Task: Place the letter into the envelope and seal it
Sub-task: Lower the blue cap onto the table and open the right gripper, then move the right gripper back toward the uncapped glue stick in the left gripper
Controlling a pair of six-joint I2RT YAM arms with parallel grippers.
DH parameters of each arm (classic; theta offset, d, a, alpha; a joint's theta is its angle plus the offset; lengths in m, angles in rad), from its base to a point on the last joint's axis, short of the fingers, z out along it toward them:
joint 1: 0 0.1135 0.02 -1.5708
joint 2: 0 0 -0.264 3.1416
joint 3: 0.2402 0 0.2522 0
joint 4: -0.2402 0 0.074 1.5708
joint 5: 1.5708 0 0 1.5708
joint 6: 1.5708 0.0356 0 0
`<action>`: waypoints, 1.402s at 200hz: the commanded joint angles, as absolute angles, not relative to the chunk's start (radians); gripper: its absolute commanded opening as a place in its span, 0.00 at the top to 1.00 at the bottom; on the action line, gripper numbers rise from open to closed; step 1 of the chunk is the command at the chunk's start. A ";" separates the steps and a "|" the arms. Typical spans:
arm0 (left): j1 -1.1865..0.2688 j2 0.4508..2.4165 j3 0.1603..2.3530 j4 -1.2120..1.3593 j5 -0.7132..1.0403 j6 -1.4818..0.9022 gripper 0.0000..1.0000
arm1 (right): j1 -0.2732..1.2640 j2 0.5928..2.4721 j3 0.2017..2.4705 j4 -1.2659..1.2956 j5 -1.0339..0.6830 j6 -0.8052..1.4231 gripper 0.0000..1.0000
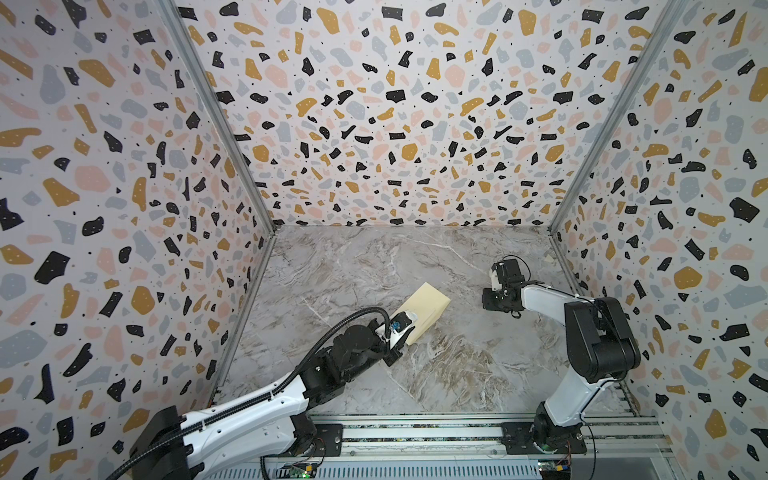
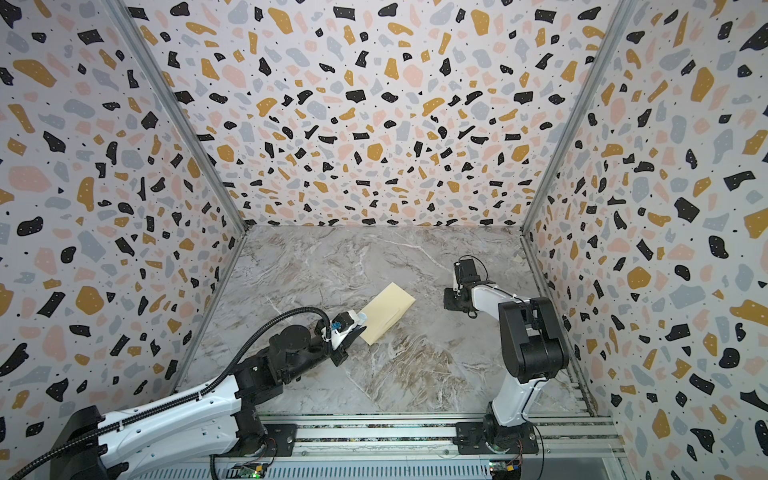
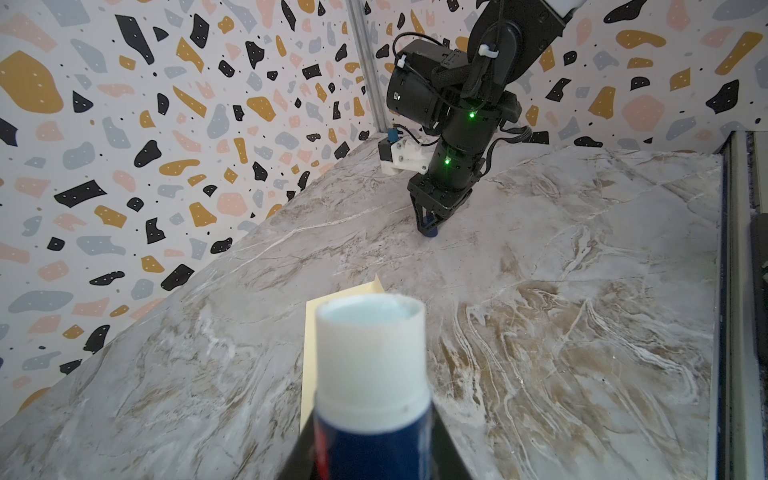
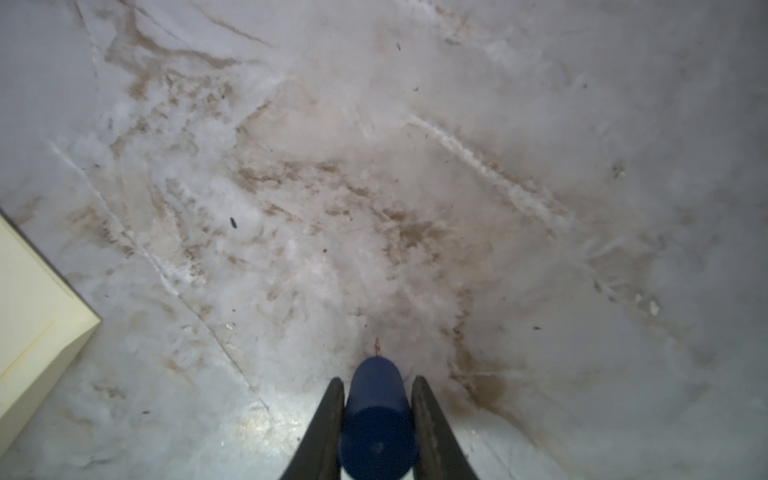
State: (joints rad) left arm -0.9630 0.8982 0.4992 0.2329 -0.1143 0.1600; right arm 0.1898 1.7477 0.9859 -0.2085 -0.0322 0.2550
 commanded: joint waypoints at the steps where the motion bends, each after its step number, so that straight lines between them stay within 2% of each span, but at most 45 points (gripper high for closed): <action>1: -0.960 0.896 0.503 0.295 -0.115 0.157 1.00 | 0.186 1.771 1.007 -0.238 -0.028 0.244 0.85; 132: -0.961 0.880 0.492 0.300 -0.118 0.147 1.00 | 0.186 1.722 1.041 -0.280 -0.054 0.242 0.49; 190: -0.959 0.850 0.471 0.442 -0.118 -0.020 1.00 | 0.188 1.529 1.060 -0.324 -0.086 0.248 0.37; 241: -0.960 0.852 0.490 0.572 -0.176 -0.289 1.00 | 0.191 1.227 0.985 -0.243 -0.306 0.248 0.27; 280: -0.960 0.866 0.508 0.608 -0.143 -0.361 1.00 | 0.217 1.025 0.898 -0.090 -0.629 0.303 0.21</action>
